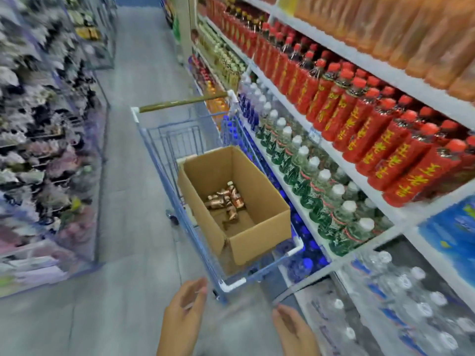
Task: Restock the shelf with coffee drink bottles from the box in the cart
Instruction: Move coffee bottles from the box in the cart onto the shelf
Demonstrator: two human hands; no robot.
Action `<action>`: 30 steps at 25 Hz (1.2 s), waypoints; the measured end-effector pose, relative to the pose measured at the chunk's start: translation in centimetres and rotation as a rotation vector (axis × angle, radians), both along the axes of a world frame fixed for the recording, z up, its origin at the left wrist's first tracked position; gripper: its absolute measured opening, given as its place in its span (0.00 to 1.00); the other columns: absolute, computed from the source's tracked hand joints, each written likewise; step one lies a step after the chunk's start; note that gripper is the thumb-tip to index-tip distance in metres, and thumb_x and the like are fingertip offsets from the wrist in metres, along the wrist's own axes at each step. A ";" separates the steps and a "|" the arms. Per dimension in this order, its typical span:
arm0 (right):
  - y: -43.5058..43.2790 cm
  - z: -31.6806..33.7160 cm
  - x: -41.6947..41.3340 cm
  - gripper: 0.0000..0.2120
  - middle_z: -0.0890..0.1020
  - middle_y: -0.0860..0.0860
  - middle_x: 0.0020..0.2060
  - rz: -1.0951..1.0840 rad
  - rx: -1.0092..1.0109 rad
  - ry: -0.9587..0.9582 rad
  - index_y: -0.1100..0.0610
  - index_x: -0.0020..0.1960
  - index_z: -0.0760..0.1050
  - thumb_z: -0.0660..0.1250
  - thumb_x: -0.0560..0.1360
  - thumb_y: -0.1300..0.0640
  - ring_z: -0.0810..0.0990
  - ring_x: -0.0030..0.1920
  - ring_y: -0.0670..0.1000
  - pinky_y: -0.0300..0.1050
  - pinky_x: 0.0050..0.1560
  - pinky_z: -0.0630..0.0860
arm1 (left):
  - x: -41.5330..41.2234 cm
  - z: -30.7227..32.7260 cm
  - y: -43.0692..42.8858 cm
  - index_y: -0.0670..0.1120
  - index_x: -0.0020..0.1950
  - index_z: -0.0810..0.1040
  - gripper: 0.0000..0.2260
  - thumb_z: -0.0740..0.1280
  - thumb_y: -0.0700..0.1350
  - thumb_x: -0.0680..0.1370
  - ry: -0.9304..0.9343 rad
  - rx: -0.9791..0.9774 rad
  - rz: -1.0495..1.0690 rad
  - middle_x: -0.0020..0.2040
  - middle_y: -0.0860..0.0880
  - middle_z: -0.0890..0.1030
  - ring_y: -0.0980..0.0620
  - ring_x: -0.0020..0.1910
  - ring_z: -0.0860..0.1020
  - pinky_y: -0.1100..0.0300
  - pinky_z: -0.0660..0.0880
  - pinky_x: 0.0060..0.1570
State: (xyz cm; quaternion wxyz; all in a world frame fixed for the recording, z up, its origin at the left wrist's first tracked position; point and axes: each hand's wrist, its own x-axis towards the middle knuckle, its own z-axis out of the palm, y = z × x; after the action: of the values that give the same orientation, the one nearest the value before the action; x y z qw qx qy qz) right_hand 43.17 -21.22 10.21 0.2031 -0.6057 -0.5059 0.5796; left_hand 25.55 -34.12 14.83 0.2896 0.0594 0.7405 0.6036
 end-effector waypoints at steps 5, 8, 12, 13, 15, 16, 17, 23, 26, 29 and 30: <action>4.0 2.9 -6.7 0.10 0.88 0.46 0.38 0.092 -0.023 -0.016 0.47 0.39 0.85 0.78 0.70 0.62 0.83 0.38 0.37 0.24 0.41 0.74 | -6.6 0.1 4.6 0.51 0.52 0.85 0.06 0.71 0.40 0.79 -0.022 -0.047 -0.043 0.48 0.58 0.86 0.65 0.49 0.82 0.72 0.75 0.45; 8.2 3.7 -10.1 0.06 0.87 0.44 0.44 0.130 -0.054 -0.041 0.47 0.46 0.83 0.75 0.74 0.58 0.84 0.45 0.41 0.27 0.42 0.74 | -10.1 -0.6 9.0 0.53 0.55 0.83 0.06 0.69 0.44 0.80 -0.037 -0.102 -0.112 0.53 0.58 0.85 0.61 0.55 0.81 0.69 0.72 0.50; 15.3 4.0 -14.9 0.04 0.83 0.40 0.52 0.299 -0.061 -0.040 0.45 0.54 0.79 0.70 0.79 0.51 0.80 0.56 0.41 0.38 0.55 0.73 | -14.1 -1.6 15.2 0.56 0.58 0.82 0.08 0.67 0.47 0.82 -0.017 -0.153 -0.100 0.56 0.61 0.83 0.62 0.58 0.79 0.65 0.73 0.58; 17.0 3.9 -16.3 0.05 0.82 0.39 0.53 0.347 -0.075 -0.053 0.44 0.55 0.79 0.68 0.80 0.49 0.79 0.56 0.40 0.41 0.58 0.74 | -15.0 -1.5 16.6 0.56 0.58 0.82 0.08 0.67 0.47 0.82 -0.023 -0.161 -0.078 0.56 0.61 0.83 0.62 0.58 0.79 0.62 0.75 0.60; 20.5 3.2 -19.4 0.07 0.81 0.39 0.53 0.436 -0.093 -0.076 0.43 0.58 0.77 0.66 0.81 0.47 0.78 0.56 0.38 0.43 0.61 0.75 | -17.2 -2.1 19.7 0.56 0.59 0.82 0.08 0.67 0.47 0.82 -0.065 -0.164 -0.041 0.56 0.60 0.83 0.60 0.58 0.80 0.55 0.76 0.63; 22.1 2.8 -21.0 0.07 0.82 0.40 0.54 0.450 -0.090 -0.089 0.44 0.58 0.77 0.66 0.81 0.47 0.78 0.56 0.38 0.41 0.59 0.74 | -18.3 -2.5 21.1 0.55 0.59 0.81 0.08 0.67 0.47 0.82 -0.102 -0.164 -0.023 0.56 0.58 0.84 0.59 0.58 0.80 0.53 0.76 0.63; 23.6 2.3 -22.6 0.07 0.82 0.41 0.54 0.457 -0.078 -0.100 0.45 0.58 0.77 0.67 0.81 0.48 0.78 0.54 0.38 0.38 0.56 0.74 | -19.4 -3.0 22.6 0.55 0.59 0.81 0.08 0.67 0.47 0.81 -0.139 -0.174 0.008 0.56 0.57 0.84 0.57 0.58 0.80 0.51 0.76 0.64; 30.3 -4.9 -32.8 0.14 0.81 0.46 0.57 0.479 -0.147 -0.278 0.51 0.64 0.76 0.65 0.81 0.48 0.78 0.56 0.46 0.39 0.51 0.71 | -28.1 -10.5 33.1 0.47 0.57 0.78 0.07 0.63 0.46 0.83 -0.561 -0.222 0.203 0.54 0.49 0.82 0.50 0.50 0.80 0.52 0.78 0.55; 32.1 -11.3 -37.3 0.16 0.81 0.49 0.60 0.448 -0.231 -0.436 0.53 0.66 0.74 0.65 0.81 0.48 0.78 0.57 0.50 0.45 0.59 0.73 | -32.5 -17.5 37.5 0.47 0.57 0.73 0.07 0.60 0.49 0.84 -0.857 -0.202 0.275 0.53 0.46 0.78 0.45 0.50 0.78 0.50 0.75 0.56; 33.5 -18.0 -40.6 0.16 0.83 0.53 0.57 0.437 -0.299 -0.541 0.55 0.60 0.77 0.65 0.80 0.45 0.80 0.56 0.55 0.50 0.61 0.75 | -35.6 -24.4 40.8 0.45 0.60 0.74 0.13 0.57 0.52 0.85 -1.000 -0.173 0.326 0.61 0.43 0.77 0.41 0.64 0.75 0.52 0.71 0.62; 33.9 -20.1 -41.5 0.16 0.83 0.54 0.55 0.436 -0.313 -0.565 0.55 0.57 0.77 0.65 0.80 0.43 0.81 0.55 0.57 0.50 0.60 0.76 | -36.2 -26.9 41.5 0.44 0.66 0.73 0.17 0.57 0.54 0.85 -1.041 -0.153 0.375 0.64 0.42 0.77 0.42 0.67 0.74 0.52 0.70 0.61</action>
State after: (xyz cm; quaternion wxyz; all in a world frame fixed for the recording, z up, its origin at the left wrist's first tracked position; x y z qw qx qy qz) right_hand 1.69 12.63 -9.91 -0.1673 -0.6434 -0.5642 0.4896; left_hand -10.62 7.43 -12.07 0.5080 -0.4005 0.5392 0.5392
